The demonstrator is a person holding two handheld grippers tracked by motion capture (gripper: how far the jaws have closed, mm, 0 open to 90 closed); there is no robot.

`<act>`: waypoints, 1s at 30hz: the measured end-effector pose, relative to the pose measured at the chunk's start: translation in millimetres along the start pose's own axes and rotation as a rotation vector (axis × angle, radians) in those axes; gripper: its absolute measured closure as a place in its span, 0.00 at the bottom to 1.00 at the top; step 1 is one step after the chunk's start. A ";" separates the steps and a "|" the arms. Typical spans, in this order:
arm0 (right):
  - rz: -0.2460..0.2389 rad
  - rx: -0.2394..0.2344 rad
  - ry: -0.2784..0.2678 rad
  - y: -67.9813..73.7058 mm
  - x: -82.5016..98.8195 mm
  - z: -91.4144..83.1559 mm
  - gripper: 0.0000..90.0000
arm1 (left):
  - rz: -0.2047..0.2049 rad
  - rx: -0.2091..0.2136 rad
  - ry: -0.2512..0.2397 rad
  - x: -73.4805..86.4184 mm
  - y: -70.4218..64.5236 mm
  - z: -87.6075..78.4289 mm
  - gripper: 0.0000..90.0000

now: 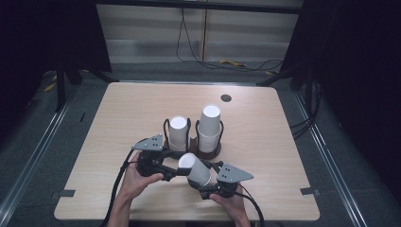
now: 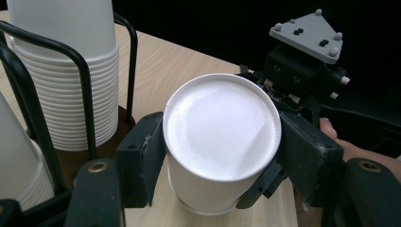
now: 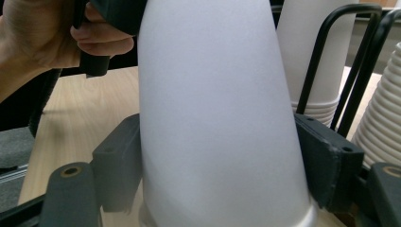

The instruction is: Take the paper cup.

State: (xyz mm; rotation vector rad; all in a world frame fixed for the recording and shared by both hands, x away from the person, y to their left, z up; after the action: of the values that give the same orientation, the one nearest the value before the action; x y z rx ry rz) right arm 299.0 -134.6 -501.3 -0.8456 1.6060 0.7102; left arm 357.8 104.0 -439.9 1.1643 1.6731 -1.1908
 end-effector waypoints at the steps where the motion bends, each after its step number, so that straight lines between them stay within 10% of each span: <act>1: -0.003 -0.003 0.007 -0.4 -0.1 -0.1 0.28 | 0.007 -0.004 0.003 0.1 -0.6 0.0 0.40; 30: -0.047 -0.014 0.187 -6.1 -8.1 -7.5 0.29 | 0.043 -0.055 0.047 15.6 1.2 1.7 0.22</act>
State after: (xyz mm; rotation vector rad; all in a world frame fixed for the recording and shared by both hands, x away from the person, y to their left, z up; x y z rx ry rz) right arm 300.8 -142.9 -492.0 -0.9810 1.7427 0.6239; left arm 354.5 106.3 -455.1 1.1965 1.6971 -1.0924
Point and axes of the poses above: each handheld gripper's, and its own axes: z roughly forward along the jaws, x roughly out of its underside, y roughly to its left, the point moved 1 cm from there along z, roughly forward along the jaws, and after that the axes turned 2 degrees about -y, right-handed, at the moved point
